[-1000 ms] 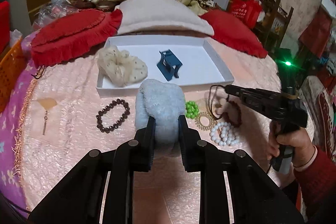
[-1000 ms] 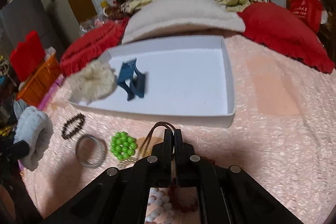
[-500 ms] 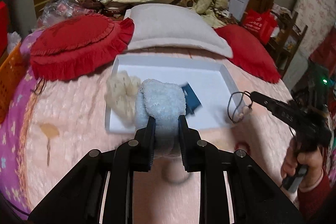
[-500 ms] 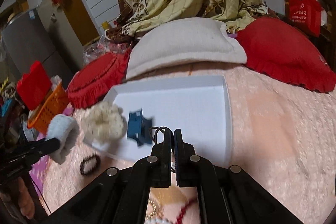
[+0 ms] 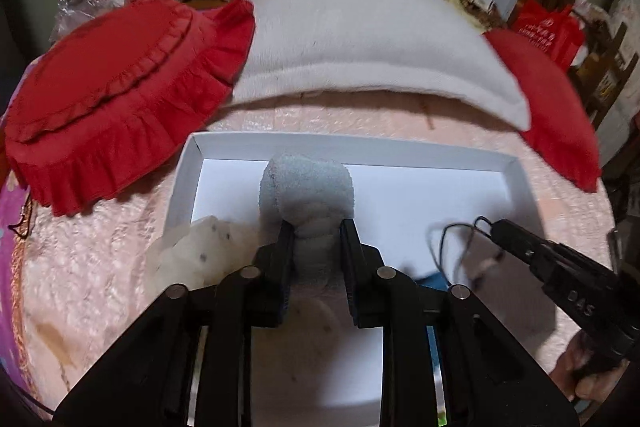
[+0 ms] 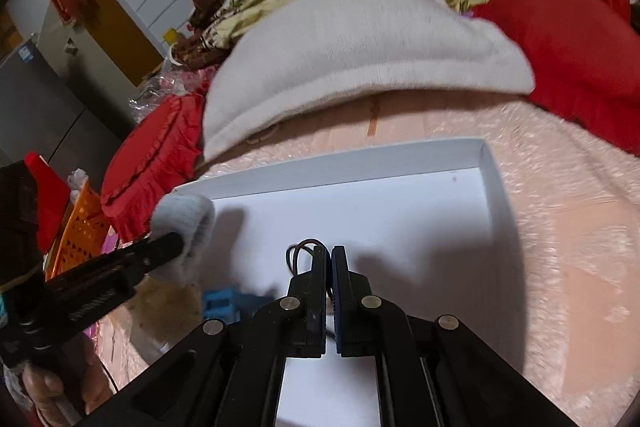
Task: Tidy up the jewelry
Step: 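Lower both held items into the white box and open both tools, then withdraw both tools from the box back over the bracelets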
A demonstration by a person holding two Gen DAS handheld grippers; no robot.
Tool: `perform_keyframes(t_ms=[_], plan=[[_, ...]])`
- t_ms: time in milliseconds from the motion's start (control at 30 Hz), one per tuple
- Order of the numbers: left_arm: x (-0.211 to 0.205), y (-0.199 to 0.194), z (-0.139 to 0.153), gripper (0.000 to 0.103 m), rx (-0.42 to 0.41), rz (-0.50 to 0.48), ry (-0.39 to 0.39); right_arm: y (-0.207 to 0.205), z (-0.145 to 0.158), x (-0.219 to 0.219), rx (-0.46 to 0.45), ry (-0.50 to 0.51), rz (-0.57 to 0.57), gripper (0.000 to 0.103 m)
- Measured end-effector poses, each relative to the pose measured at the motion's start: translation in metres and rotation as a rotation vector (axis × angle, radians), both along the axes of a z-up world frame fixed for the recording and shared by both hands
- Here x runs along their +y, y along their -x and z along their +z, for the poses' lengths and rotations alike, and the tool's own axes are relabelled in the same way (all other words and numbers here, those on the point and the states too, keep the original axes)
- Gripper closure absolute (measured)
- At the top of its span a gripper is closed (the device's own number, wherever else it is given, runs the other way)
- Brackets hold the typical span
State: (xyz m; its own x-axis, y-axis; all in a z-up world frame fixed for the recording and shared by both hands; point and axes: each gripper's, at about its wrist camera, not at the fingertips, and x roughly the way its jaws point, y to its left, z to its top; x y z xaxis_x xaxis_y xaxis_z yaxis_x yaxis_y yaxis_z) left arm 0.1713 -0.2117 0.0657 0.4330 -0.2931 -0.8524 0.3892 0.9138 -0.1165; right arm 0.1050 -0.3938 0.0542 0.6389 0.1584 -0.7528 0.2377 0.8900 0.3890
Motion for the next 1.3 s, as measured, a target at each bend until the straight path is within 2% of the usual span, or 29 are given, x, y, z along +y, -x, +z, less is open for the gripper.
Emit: perform_keyframes(t_ms=[67,167,200,233,300,333,533,767,933,1067,1300], plan=[[0.003,-0.007,-0.008,0.075,0.019,0.019,0.022,-0.005,-0.006,-0.003,0.005,-0.016,0.002,0.101],[0.011,-0.011,-0.009,0.071,0.052,0.029,0.087,-0.009,-0.011,-0.003,0.039,0.015,0.005,0.099],[0.013,-0.01,-0.007,0.067,0.053,0.025,0.101,-0.009,-0.011,-0.002,0.043,0.034,0.005,0.093],[0.014,-0.008,-0.004,0.065,0.047,0.022,0.108,-0.008,-0.01,-0.002,0.043,0.052,0.006,0.082],[0.017,-0.003,0.004,0.06,0.03,0.023,0.118,-0.001,-0.005,-0.003,0.021,0.08,-0.007,0.067],[0.02,0.001,0.011,0.06,0.026,0.024,0.126,0.004,-0.001,-0.004,0.007,0.085,-0.017,0.066],[0.046,0.036,0.046,0.06,-0.005,0.032,0.171,0.044,0.022,0.004,-0.032,0.096,-0.003,0.066],[0.103,0.116,0.069,0.06,-0.085,0.092,0.126,0.13,0.036,0.022,-0.071,0.104,0.057,0.066],[0.137,0.167,0.064,0.06,-0.1,0.14,0.092,0.192,0.027,0.028,-0.063,0.119,0.05,0.066],[0.152,0.198,0.054,0.06,-0.078,0.164,0.096,0.22,0.016,0.024,-0.021,0.083,0.033,0.066],[0.162,0.241,0.037,0.06,-0.106,0.172,0.006,0.264,0.015,0.028,-0.024,0.078,0.002,0.066]])
